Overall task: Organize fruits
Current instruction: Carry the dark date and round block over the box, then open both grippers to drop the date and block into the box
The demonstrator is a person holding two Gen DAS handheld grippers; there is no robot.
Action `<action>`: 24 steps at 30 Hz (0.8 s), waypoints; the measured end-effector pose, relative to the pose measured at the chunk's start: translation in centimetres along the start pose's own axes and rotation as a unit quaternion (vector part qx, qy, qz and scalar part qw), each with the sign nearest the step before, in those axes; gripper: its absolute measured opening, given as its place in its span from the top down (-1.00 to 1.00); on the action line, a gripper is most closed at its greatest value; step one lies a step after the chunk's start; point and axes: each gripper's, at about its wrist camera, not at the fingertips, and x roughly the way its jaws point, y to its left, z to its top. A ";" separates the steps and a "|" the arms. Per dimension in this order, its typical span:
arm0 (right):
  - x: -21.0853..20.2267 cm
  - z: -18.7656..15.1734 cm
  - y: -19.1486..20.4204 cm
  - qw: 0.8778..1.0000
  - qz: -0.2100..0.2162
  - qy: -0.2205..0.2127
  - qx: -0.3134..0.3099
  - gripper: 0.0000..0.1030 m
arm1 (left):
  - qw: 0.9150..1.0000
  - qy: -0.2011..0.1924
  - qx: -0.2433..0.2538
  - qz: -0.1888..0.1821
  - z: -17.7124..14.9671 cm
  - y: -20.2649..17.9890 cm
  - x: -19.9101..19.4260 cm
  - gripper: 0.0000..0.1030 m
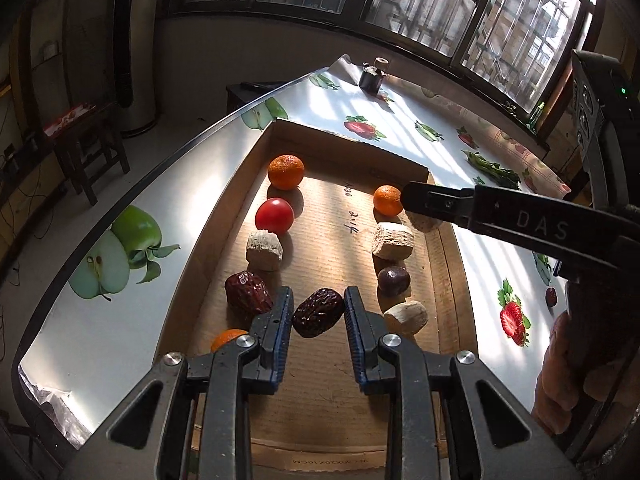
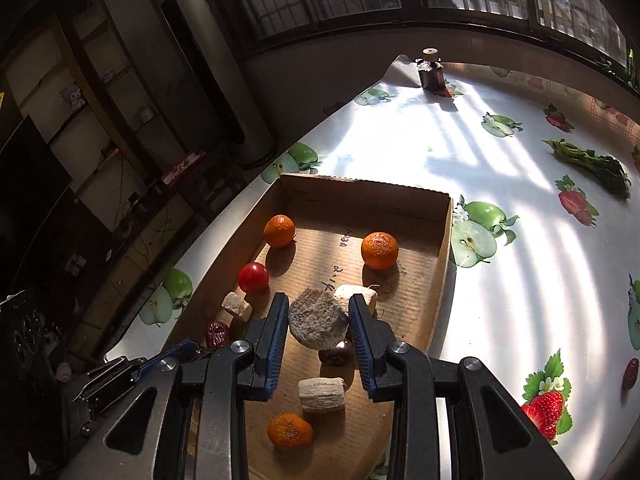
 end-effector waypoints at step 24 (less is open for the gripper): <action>8.3 1.6 1.0 0.997 0.004 0.071 -0.033 0.23 | 0.998 0.033 -0.046 0.001 -0.2 1.0 2.5 0.01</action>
